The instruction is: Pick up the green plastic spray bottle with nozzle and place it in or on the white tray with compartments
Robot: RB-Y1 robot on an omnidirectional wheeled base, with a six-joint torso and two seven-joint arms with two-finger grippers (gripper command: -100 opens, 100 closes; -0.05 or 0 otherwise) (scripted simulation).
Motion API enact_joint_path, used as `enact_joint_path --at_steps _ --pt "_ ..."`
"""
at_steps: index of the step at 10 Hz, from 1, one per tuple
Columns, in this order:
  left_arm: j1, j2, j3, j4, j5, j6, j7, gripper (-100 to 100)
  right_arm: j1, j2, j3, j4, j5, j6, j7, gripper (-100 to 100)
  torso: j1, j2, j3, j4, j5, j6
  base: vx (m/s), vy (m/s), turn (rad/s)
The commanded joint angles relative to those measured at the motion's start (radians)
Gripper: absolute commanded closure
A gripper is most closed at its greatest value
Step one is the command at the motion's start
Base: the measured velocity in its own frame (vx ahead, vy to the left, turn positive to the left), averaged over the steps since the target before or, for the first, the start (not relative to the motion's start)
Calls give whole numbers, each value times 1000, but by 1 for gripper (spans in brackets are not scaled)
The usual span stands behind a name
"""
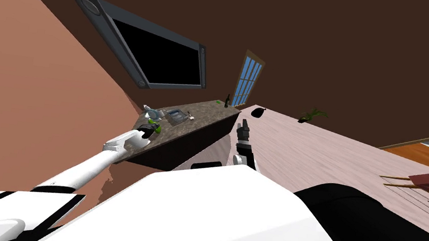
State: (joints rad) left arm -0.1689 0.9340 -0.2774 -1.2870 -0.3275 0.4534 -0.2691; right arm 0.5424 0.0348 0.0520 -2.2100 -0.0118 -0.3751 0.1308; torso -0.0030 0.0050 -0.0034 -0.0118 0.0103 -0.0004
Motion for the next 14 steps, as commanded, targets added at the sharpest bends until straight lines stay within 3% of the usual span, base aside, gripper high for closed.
enact_joint_path --at_steps 1,3,7,10,13,14 --pt "-14 16 -3 18 32 12 -13 100 0 0 0 0 0 0 0 0 0 0 0 0 0 0 -34 -55 -137" --pt "-39 39 -1 50 69 25 -4 100 0 0 0 0 0 0 0 0 2 -7 -4 -1 0 1 53 -40 -174" --pt "-105 92 12 142 128 41 47 100 1 0 0 0 0 0 0 0 1 -20 -11 -2 -1 1 197 -31 -193" --pt "-125 109 16 169 141 44 64 100 1 0 0 0 0 0 0 0 3 -19 -10 -3 1 -1 153 -11 -100" --pt "-171 149 26 232 168 51 105 100 1 0 0 0 0 0 0 0 3 -20 -10 -1 0 0 207 0 -192" --pt "-164 138 23 226 157 47 95 100 1 0 0 0 0 0 0 0 3 -22 -11 -2 0 0 106 10 -47"
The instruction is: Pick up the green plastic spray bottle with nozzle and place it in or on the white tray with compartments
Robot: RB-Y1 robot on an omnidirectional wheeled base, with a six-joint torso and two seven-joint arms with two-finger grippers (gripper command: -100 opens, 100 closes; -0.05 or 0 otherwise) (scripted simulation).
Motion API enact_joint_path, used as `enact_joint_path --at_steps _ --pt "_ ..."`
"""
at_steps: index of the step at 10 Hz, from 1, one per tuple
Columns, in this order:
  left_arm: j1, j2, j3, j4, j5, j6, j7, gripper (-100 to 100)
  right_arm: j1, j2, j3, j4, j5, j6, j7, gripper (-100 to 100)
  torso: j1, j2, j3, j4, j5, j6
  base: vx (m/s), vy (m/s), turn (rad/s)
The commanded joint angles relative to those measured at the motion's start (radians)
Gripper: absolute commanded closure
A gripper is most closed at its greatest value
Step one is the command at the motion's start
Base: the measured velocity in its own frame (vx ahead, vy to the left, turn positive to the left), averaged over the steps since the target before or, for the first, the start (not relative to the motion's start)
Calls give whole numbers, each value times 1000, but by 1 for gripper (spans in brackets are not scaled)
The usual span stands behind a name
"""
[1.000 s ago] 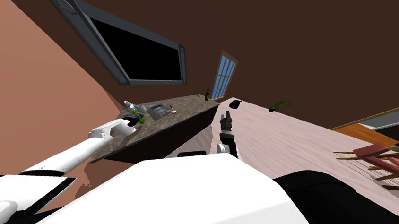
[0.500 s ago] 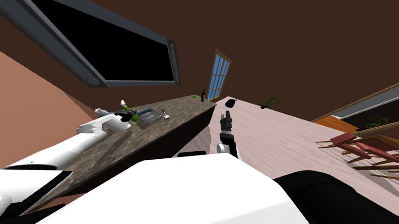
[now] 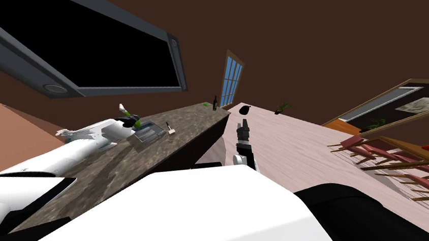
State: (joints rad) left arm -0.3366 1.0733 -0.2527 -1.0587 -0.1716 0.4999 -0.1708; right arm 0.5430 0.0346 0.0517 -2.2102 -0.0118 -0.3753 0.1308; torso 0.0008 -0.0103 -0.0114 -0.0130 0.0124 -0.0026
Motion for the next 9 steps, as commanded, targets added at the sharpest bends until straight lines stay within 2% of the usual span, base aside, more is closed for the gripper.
enact_joint_path --at_steps 1,5,6,7,9 --pt "0 0 0 0 0 0 0 -100 0 0 0 0 0 0 0 0 0 0 0 0 0 0 22 1 -3" --pt "0 -1 -1 -1 0 -1 0 -100 0 0 0 0 0 0 0 0 0 11 7 3 0 -2 3 0 -3" --pt "0 -1 -1 -1 0 -1 -1 0 0 0 0 0 0 0 0 0 0 12 8 4 -1 -3 0 0 0" --pt "-9 13 -1 16 15 15 -4 -100 0 0 0 0 0 0 0 0 0 13 8 4 -1 -3 -45 28 -208" --pt "-27 43 -2 50 44 47 -10 -100 -1 0 0 0 0 0 0 0 3 19 12 5 0 -1 -142 67 -374"
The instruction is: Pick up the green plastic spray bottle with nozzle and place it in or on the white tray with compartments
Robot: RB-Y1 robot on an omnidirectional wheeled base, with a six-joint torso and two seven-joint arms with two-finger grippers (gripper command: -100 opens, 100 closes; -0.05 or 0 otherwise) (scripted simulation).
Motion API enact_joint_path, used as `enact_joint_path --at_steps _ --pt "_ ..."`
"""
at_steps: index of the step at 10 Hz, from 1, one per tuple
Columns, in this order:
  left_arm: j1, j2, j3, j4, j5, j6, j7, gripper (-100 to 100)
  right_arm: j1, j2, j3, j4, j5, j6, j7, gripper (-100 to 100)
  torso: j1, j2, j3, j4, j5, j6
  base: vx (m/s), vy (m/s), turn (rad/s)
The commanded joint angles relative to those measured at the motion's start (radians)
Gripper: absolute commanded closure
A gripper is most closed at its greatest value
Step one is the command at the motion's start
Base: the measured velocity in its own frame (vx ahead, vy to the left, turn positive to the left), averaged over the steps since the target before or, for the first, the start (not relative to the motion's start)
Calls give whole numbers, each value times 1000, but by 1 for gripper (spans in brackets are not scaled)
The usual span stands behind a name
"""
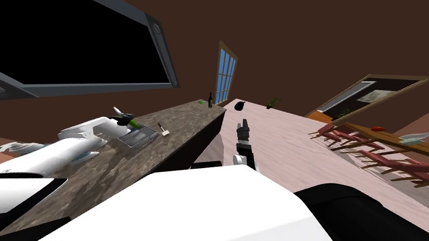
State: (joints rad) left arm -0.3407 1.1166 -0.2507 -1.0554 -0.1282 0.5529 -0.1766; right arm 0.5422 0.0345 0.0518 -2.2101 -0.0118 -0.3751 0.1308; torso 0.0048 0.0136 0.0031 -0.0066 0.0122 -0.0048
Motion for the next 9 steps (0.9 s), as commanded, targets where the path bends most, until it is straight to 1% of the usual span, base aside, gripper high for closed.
enact_joint_path --at_steps 1,2,4,8,9 --pt "-23 -1 -4 46 1 -6 -4 -100 0 0 0 0 0 0 0 0 0 0 0 0 0 0 -167 51 -115" --pt "-31 14 -5 63 16 10 -7 -100 0 0 0 0 0 0 0 0 0 1 1 0 0 -1 -131 37 -191" --pt "-49 44 -6 97 45 42 -13 -100 0 0 0 0 0 0 0 0 0 -2 -1 0 0 1 -134 55 -372" --pt "-84 103 -7 165 104 106 -25 -100 0 0 0 0 0 0 0 0 -1 1 1 1 0 0 -186 33 -333" --pt "-83 84 -8 159 82 94 -16 -100 0 0 0 0 0 0 0 0 0 2 1 1 0 0 -82 20 -66"
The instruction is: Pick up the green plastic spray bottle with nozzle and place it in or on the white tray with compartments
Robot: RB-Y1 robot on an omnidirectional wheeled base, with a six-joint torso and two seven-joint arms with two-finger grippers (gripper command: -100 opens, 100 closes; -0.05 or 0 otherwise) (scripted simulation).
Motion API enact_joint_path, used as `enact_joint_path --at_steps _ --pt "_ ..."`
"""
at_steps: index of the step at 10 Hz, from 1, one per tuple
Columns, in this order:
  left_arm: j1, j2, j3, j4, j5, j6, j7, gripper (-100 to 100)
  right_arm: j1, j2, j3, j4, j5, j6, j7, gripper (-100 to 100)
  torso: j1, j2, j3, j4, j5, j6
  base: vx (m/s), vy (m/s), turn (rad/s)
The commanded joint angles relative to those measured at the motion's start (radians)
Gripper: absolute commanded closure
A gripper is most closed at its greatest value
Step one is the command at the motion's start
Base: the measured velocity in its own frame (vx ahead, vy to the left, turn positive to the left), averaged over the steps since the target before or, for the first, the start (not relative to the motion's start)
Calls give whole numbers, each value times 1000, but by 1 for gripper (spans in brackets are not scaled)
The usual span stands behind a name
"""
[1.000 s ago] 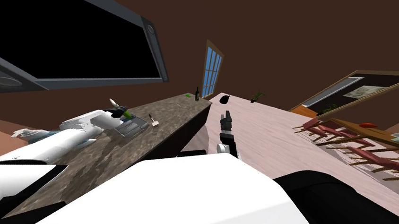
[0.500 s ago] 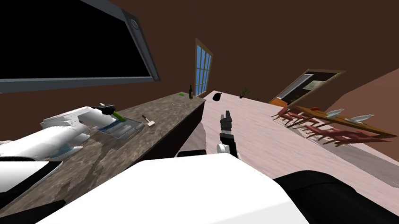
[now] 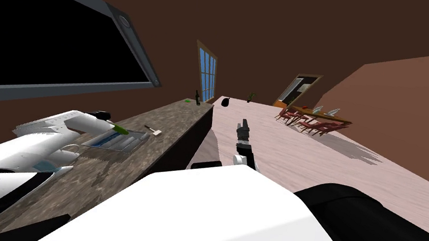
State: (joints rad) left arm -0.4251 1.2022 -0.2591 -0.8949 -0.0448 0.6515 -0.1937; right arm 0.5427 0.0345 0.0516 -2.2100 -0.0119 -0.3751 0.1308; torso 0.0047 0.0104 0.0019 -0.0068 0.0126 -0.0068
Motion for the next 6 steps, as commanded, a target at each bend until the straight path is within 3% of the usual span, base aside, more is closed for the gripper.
enact_joint_path --at_steps 1,6 --pt "0 0 0 0 0 0 0 0 0 0 0 0 0 0 0 0 0 0 0 0 0 0 -14 3 13" --pt "0 0 0 0 0 0 0 0 0 0 0 0 0 0 0 0 -1 -8 -5 -2 0 1 -1 0 0"
